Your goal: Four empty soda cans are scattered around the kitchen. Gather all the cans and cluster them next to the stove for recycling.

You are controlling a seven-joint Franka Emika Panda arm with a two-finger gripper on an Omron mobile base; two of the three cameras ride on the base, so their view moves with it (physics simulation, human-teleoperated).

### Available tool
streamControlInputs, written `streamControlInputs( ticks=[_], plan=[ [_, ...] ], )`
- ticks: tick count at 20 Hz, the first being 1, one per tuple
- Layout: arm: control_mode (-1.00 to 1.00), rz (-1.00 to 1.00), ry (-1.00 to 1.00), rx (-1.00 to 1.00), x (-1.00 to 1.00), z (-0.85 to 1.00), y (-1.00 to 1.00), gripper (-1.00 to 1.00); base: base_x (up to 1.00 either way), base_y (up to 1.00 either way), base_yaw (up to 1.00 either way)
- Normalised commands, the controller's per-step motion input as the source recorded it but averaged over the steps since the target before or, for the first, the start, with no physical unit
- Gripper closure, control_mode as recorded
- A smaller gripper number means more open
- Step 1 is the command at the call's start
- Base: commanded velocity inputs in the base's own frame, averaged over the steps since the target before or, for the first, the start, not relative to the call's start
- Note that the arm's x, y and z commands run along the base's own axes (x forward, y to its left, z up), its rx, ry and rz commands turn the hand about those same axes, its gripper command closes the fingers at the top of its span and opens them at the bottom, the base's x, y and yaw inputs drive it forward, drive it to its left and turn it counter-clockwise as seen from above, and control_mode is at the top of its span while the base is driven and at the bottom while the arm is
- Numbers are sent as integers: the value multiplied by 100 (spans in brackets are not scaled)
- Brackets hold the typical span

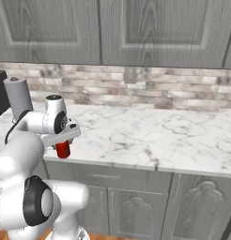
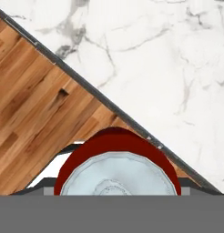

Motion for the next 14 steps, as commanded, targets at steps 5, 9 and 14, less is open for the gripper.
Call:
streamControlInputs(
  ticks=[5,9,14],
  plan=[
    [100,0,0,0,0,0,0,100,-8,75,0],
    [100,0,0,0,0,0,0,100,0,75,0],
    [100,0,0,0,0,0,0,100,0,75,0]
  ],
)
